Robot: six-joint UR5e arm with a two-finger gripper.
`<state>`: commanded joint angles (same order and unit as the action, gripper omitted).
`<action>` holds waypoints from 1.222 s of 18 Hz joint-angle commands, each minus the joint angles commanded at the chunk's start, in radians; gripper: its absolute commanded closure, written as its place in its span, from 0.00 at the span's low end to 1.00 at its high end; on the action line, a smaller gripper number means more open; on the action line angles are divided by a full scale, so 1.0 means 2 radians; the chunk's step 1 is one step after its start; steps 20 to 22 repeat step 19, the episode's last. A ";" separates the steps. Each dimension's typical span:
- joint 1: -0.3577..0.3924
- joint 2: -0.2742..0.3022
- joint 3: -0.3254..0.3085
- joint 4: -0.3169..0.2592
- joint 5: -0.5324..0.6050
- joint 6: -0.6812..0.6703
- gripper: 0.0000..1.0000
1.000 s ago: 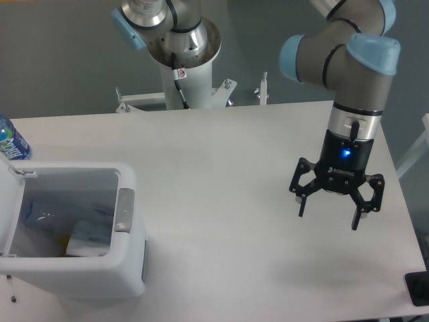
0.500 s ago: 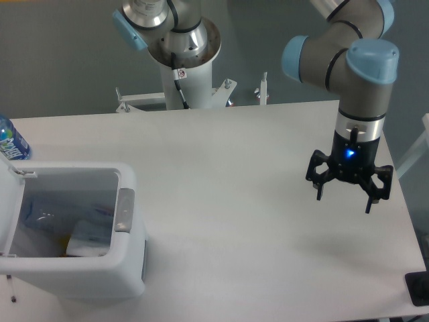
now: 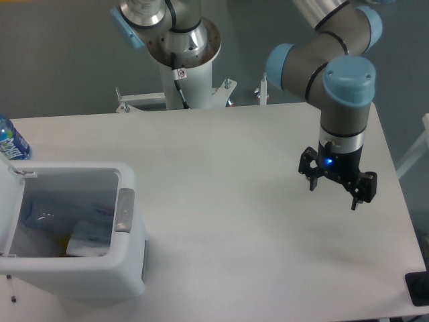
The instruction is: Place the trash in the trash can
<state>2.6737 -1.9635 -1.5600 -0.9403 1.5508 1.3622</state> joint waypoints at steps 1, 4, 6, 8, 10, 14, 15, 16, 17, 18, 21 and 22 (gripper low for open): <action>0.000 0.001 -0.005 -0.003 0.005 0.004 0.00; 0.000 0.003 -0.004 -0.034 0.030 0.035 0.00; 0.001 0.003 0.003 -0.061 0.031 0.042 0.00; 0.002 0.003 0.008 -0.071 0.031 0.048 0.00; 0.002 0.003 0.009 -0.074 0.031 0.048 0.00; 0.002 0.004 0.010 -0.076 0.026 0.048 0.00; 0.002 0.003 0.010 -0.076 0.025 0.048 0.00; 0.002 0.004 0.010 -0.076 0.025 0.048 0.00; 0.002 0.004 0.010 -0.076 0.025 0.048 0.00; 0.002 0.004 0.009 -0.076 0.025 0.048 0.00; 0.002 0.003 0.009 -0.076 0.025 0.048 0.00; 0.002 0.003 0.009 -0.076 0.025 0.048 0.00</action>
